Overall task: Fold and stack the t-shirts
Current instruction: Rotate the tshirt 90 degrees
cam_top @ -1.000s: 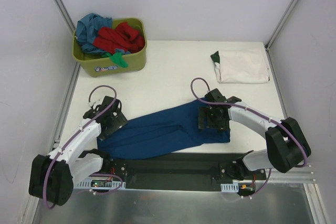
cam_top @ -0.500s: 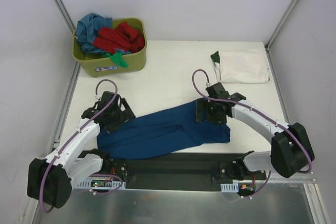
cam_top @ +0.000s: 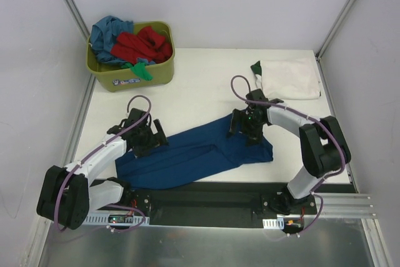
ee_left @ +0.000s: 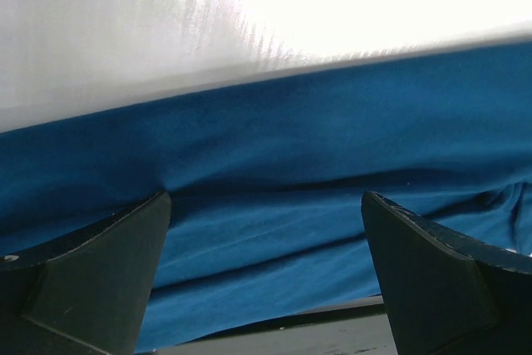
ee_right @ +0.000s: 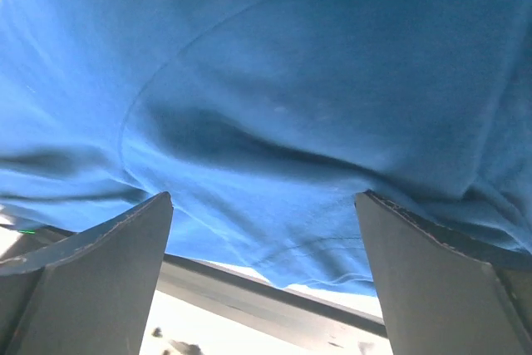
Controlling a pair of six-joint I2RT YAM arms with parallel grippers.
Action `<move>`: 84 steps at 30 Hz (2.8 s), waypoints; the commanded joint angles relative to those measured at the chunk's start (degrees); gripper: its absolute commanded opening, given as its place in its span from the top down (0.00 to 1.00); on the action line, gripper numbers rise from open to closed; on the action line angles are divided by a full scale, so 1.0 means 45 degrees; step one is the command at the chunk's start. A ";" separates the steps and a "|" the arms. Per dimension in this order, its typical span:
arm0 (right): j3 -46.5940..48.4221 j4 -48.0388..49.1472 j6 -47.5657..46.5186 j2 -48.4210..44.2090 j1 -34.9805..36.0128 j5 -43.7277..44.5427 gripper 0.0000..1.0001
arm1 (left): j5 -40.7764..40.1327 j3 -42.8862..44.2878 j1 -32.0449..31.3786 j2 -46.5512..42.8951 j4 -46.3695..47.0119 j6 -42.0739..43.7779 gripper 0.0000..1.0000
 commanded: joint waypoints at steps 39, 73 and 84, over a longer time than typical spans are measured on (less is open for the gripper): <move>1.7774 -0.2779 -0.1828 0.8622 -0.2054 -0.2332 0.03 | -0.3778 -0.0228 -0.9556 -0.3476 0.0712 -0.4913 0.01; 1.2230 -0.2799 -0.0716 0.8824 0.0252 0.1362 0.03 | -0.2490 0.0477 -0.6704 0.0623 0.2782 -0.1355 0.01; 1.1763 -0.3274 -0.3216 0.5240 0.1773 0.2745 0.03 | -0.2177 -0.2080 -0.6645 -0.3537 0.2471 -0.2505 0.01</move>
